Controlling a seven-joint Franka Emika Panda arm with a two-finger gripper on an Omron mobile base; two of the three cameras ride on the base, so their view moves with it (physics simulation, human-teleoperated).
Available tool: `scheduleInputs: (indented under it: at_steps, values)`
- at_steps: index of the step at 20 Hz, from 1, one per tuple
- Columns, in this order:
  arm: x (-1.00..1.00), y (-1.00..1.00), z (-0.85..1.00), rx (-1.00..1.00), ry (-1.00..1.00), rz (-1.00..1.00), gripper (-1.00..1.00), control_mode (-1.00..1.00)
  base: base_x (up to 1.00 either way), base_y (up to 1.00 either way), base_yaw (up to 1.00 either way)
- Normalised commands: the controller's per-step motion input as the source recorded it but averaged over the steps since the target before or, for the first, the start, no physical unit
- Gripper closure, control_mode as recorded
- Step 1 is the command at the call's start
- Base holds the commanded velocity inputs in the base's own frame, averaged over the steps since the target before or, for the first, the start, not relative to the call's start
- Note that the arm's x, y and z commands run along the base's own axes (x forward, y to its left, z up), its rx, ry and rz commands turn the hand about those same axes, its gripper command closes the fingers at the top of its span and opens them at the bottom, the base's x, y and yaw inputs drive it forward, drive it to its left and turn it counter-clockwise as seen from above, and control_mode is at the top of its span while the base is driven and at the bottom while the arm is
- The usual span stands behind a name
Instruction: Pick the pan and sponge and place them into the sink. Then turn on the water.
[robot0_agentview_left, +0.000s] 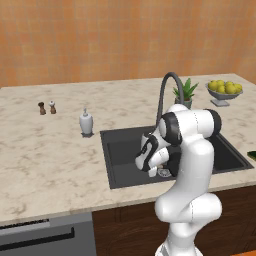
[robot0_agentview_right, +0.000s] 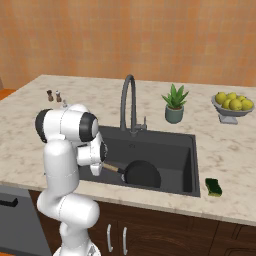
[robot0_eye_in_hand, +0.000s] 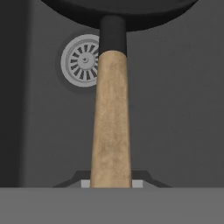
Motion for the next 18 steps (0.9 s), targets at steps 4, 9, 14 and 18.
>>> scheduleInputs:
  at_steps: [4,9,14,18]
  values:
    - [0.2,0.01,-0.84,0.0,0.0,-0.09,1.0,-1.0,0.0,0.0,0.0]
    - [0.13,0.05,-0.72,0.0,-0.03,-0.08,1.0,-1.0,0.0,0.0,0.0]
    - [0.0,0.13,-0.25,0.0,-0.12,-0.05,-1.0,-1.0,0.0,0.0,0.0]
    - [-0.02,0.0,-0.13,0.0,-0.13,-0.03,-1.0,-1.0,0.0,0.0,0.0]
